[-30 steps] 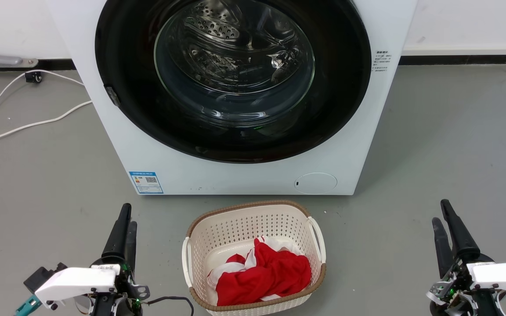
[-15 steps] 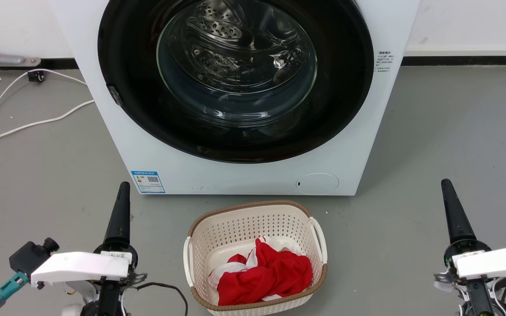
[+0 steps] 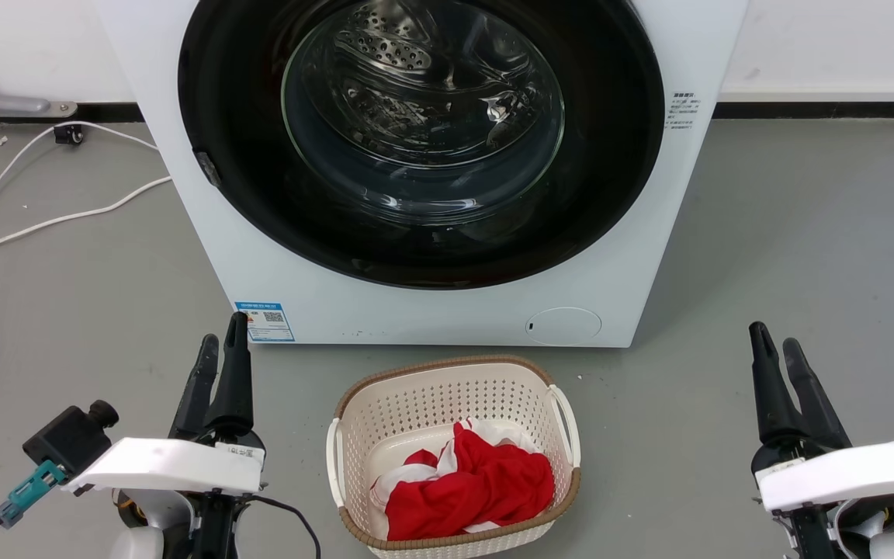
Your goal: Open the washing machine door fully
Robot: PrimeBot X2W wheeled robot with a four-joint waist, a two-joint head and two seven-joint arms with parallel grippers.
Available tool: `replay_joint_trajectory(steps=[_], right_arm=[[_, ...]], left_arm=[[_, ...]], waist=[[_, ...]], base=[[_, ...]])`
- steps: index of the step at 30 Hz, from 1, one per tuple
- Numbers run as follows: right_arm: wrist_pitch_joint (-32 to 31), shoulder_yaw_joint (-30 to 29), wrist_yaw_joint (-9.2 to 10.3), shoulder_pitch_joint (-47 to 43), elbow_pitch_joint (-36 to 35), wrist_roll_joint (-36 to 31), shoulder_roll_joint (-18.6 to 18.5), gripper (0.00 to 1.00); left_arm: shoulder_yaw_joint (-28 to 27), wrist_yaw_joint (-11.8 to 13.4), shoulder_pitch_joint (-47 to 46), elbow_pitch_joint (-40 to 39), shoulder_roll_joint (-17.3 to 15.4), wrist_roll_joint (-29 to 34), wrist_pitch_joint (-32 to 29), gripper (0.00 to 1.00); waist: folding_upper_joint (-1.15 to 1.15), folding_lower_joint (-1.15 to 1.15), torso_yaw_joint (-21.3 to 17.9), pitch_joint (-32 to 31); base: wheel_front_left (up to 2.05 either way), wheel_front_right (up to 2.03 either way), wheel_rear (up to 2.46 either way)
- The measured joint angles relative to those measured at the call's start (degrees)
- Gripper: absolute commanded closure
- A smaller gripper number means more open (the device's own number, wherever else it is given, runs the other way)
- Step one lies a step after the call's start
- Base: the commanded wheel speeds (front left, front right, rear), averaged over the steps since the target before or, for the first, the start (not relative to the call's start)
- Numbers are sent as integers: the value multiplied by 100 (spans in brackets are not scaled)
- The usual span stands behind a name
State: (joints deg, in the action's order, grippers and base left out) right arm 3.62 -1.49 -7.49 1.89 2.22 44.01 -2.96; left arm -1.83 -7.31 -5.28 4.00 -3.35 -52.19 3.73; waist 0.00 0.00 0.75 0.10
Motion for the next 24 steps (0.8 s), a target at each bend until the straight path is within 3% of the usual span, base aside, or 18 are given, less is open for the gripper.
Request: replay_joint_trajectory(steps=[24], right_arm=[[338, 75, 0, -196, -90, -2008, 0, 0]], left_arm=[[324, 52, -68, 214, -189, 2132, 404, 0]], waist=[[0, 0, 5, -3]], base=[[0, 0, 0]])
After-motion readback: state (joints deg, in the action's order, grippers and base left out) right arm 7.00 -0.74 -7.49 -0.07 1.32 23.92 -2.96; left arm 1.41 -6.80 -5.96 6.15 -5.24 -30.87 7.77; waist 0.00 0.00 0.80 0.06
